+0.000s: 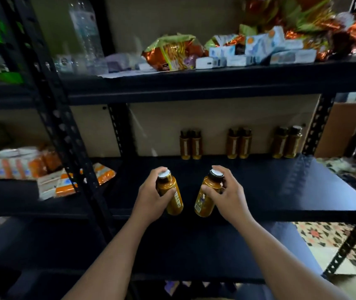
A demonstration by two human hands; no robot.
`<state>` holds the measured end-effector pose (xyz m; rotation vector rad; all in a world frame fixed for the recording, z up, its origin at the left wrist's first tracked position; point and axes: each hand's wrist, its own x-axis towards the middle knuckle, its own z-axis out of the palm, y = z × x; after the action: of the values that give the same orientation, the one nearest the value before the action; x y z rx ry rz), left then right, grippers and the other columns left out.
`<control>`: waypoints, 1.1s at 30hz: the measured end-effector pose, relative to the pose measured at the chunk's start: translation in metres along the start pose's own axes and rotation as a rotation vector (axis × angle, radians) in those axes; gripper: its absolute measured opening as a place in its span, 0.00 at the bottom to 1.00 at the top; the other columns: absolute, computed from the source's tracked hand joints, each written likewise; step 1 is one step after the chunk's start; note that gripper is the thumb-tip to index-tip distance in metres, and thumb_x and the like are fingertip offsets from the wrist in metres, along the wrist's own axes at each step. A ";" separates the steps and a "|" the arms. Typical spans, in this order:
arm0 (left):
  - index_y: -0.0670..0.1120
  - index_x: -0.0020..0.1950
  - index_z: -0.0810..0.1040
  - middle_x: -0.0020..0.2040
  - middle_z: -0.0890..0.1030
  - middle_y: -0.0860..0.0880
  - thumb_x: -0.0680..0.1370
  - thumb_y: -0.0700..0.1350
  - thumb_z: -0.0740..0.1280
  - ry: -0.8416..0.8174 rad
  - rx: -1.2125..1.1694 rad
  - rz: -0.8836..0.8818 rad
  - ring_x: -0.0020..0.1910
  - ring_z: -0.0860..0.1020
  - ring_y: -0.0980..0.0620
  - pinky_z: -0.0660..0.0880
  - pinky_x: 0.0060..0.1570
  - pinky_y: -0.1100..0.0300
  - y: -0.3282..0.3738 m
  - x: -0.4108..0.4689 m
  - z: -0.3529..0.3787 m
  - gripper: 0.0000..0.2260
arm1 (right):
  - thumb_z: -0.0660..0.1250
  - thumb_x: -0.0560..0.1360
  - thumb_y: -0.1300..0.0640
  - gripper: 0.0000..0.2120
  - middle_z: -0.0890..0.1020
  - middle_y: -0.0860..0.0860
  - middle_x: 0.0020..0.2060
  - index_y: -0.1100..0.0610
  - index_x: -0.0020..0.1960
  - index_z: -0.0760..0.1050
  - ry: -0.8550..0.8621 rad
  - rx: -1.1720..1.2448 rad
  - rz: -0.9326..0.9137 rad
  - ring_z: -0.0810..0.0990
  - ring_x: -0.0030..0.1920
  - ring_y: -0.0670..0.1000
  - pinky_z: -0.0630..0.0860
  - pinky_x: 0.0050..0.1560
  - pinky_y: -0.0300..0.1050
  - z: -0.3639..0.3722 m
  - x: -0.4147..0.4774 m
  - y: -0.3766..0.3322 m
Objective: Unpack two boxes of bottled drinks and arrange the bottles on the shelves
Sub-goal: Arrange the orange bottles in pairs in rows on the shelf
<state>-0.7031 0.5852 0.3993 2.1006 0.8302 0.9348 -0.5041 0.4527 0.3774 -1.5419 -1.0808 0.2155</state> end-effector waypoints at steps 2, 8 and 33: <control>0.60 0.69 0.70 0.61 0.76 0.56 0.76 0.45 0.75 -0.027 0.003 -0.005 0.58 0.77 0.57 0.77 0.57 0.58 -0.019 0.018 -0.004 0.26 | 0.78 0.74 0.51 0.27 0.79 0.41 0.59 0.37 0.68 0.70 0.013 -0.010 0.023 0.81 0.58 0.45 0.80 0.61 0.54 0.020 0.014 0.007; 0.64 0.65 0.70 0.59 0.78 0.60 0.76 0.45 0.74 -0.110 -0.029 0.031 0.58 0.77 0.62 0.76 0.60 0.57 -0.057 0.063 -0.006 0.23 | 0.78 0.73 0.48 0.26 0.79 0.41 0.59 0.35 0.67 0.71 0.056 -0.052 0.090 0.80 0.59 0.47 0.79 0.62 0.56 0.063 0.051 0.023; 0.69 0.76 0.55 0.68 0.73 0.65 0.76 0.52 0.74 -0.100 0.078 -0.013 0.66 0.73 0.64 0.70 0.68 0.61 -0.067 0.075 0.023 0.37 | 0.68 0.78 0.39 0.41 0.65 0.39 0.77 0.22 0.75 0.40 -0.168 -0.189 -0.042 0.67 0.72 0.40 0.68 0.68 0.41 0.072 0.077 0.070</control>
<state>-0.6624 0.6727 0.3619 2.1870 0.8406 0.7949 -0.4740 0.5650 0.3283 -1.6907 -1.2951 0.2224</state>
